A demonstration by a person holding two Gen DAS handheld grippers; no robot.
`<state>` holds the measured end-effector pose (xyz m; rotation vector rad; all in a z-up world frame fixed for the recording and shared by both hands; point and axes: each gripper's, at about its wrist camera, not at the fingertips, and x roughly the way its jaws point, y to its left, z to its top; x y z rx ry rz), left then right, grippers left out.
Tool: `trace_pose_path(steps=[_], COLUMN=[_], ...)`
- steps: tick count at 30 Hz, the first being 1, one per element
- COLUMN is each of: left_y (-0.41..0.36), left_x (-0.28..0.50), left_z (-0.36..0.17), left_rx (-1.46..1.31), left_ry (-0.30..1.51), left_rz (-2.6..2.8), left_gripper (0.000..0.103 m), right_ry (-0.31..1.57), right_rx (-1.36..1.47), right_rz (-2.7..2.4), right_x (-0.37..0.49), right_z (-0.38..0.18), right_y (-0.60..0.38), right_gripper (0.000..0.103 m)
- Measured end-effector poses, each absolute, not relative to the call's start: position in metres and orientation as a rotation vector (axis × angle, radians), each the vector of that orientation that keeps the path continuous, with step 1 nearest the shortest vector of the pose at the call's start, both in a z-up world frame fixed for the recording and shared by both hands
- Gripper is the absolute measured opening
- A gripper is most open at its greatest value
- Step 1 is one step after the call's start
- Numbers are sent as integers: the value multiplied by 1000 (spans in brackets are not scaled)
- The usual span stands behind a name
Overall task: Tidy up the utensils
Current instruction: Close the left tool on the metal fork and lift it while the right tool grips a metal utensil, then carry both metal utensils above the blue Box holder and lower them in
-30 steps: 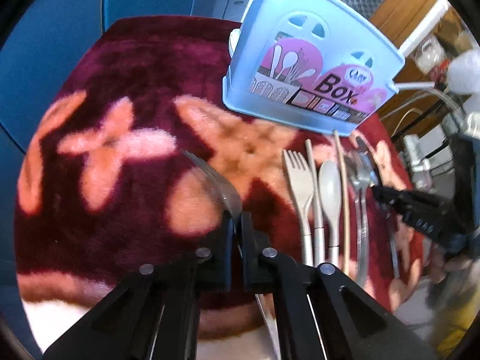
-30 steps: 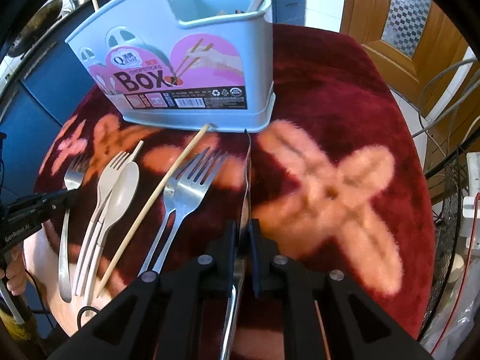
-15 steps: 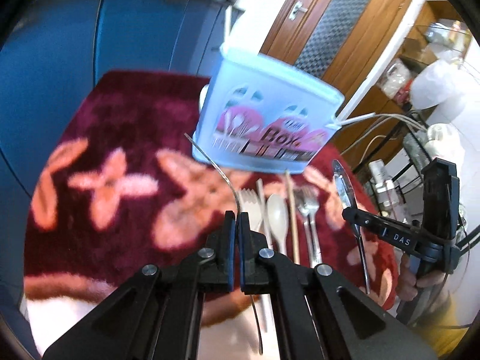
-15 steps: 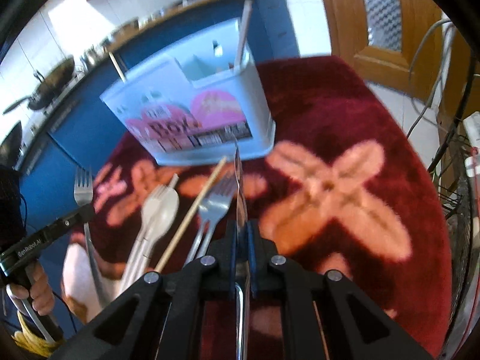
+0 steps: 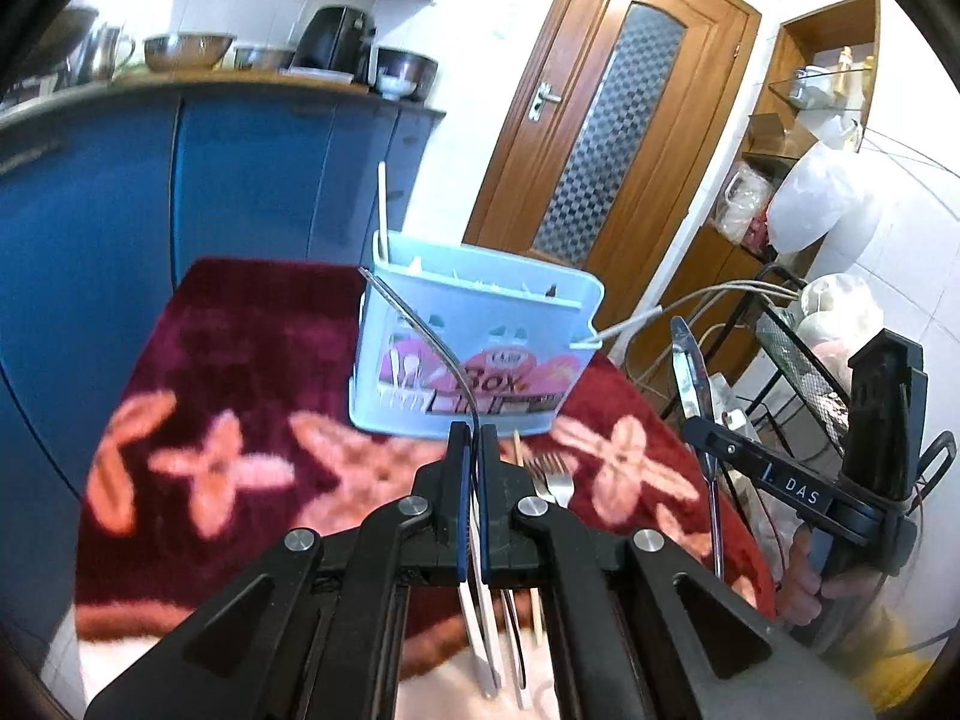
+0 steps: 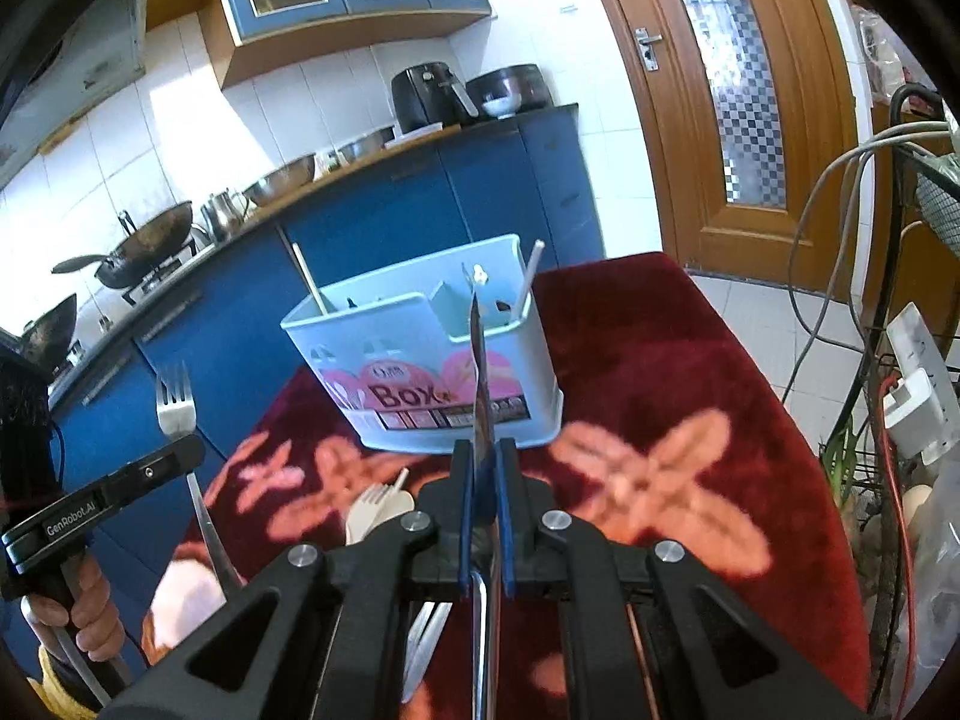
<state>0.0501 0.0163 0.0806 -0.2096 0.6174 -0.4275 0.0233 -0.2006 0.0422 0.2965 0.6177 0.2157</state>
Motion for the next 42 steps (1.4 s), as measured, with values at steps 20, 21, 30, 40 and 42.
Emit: trace_pose_path(steps=[20,21,30,40,42], left_y=[1,-1,-10,-21,-20], left_x=[107,112,155,192,196], left_z=[161,166,186,169,171], left_rx=[-107,-98,-44,-21,-32], left_ry=[348,331,239,223,217], left_rz=[-317,-306,-218,-170,-172], left_gripper=[0,0,0,0,0], right_ry=[496,492,476,423,406], right_rx=[374,375,376,388,387], right_rz=[248,249,251,253,257], right_x=[55,56,68,98,105], right_z=[64,65,64,79,85], right_y=[-203,-203,-203,-200,-198], right_gripper=[8,8,8,8,8])
